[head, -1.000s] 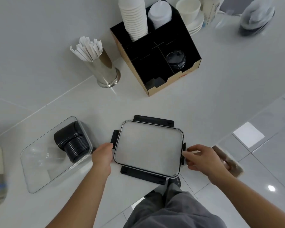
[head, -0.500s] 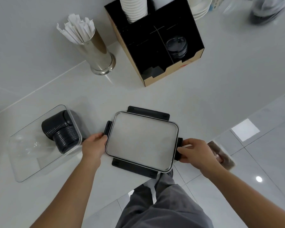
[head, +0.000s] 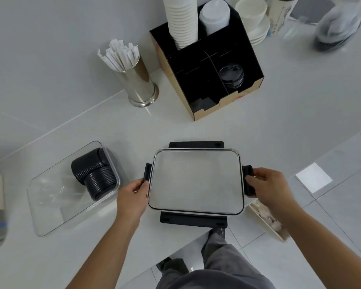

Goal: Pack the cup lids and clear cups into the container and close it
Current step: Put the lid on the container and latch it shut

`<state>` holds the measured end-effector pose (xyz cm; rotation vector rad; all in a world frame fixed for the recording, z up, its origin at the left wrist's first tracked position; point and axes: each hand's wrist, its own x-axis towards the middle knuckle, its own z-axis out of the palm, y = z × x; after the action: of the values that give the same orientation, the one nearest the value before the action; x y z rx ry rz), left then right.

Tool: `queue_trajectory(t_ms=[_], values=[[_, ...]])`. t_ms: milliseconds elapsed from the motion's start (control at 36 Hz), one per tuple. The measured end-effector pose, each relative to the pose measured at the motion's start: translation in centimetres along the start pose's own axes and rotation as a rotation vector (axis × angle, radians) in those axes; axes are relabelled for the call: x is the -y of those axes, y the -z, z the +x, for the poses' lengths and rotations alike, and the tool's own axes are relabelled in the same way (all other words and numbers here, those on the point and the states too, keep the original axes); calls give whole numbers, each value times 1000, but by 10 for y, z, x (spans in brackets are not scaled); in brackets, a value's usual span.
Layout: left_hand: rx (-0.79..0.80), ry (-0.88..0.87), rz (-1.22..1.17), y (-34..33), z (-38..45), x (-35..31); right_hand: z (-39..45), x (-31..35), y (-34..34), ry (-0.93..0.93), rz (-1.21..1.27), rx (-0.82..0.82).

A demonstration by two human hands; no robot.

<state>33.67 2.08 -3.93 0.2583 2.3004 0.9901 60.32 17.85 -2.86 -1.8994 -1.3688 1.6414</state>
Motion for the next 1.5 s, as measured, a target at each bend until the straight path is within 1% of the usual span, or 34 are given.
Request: queue_trajectory(t_ms=[194,306,444,528,556,611,694,806,917,1167,1333,1500], values=[[128,-40,-101,25,-8,-12,-5,23,1,71,26,-34],[152,-89,-152,49,-8,-23,-14,41,-8,128,69,-37],[133,-130,-232,83,-3,-27,-29,62,-26,199,61,-14],[116,-112,-288,97,-1,-30,-34,72,-34,227,59,23],[93,-106,-330,111,-1,-31,-38,81,-44,250,58,47],[100,-93,-376,123,0,-32,-40,89,-50,261,58,78],[72,-88,-436,151,3,-28,-47,109,-66,295,65,168],[44,-81,-465,180,4,-24,-56,134,-86,324,64,262],[18,-89,-468,206,4,-19,-61,153,-107,352,38,345],[-89,-97,-487,255,12,-6,-77,188,-156,388,5,466],[-86,-107,-449,283,15,8,-97,207,-184,434,2,527],[-102,-146,-435,310,12,14,-106,218,-206,517,25,528]])
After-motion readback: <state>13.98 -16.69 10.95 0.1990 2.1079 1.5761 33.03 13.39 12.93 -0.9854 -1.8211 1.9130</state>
